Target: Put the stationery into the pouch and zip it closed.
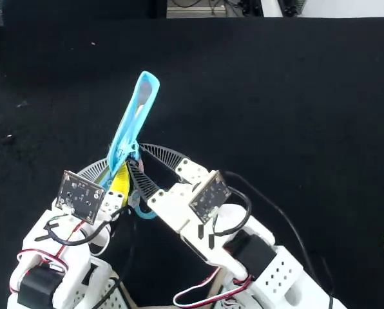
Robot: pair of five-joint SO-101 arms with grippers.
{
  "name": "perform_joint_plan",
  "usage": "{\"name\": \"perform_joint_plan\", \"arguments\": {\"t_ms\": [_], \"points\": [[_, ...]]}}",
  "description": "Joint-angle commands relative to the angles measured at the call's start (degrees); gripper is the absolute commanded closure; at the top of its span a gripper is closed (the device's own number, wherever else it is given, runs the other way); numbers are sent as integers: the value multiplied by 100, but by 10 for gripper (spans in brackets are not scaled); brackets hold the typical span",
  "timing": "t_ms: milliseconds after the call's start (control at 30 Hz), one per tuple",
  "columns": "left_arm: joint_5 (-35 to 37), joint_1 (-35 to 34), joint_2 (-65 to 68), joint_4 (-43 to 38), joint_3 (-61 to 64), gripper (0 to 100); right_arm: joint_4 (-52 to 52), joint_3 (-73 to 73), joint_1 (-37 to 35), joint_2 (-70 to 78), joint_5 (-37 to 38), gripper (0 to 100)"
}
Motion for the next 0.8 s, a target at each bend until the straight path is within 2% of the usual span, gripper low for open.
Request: {"name": "perform_joint_plan", "arguments": {"t_ms": [0, 767], "points": [[-18, 31, 44, -26, -84, 970, 229, -576, 97, -66, -26, 913], [-18, 31, 44, -26, -84, 970, 721, -875, 97, -57, -35, 913]]}}
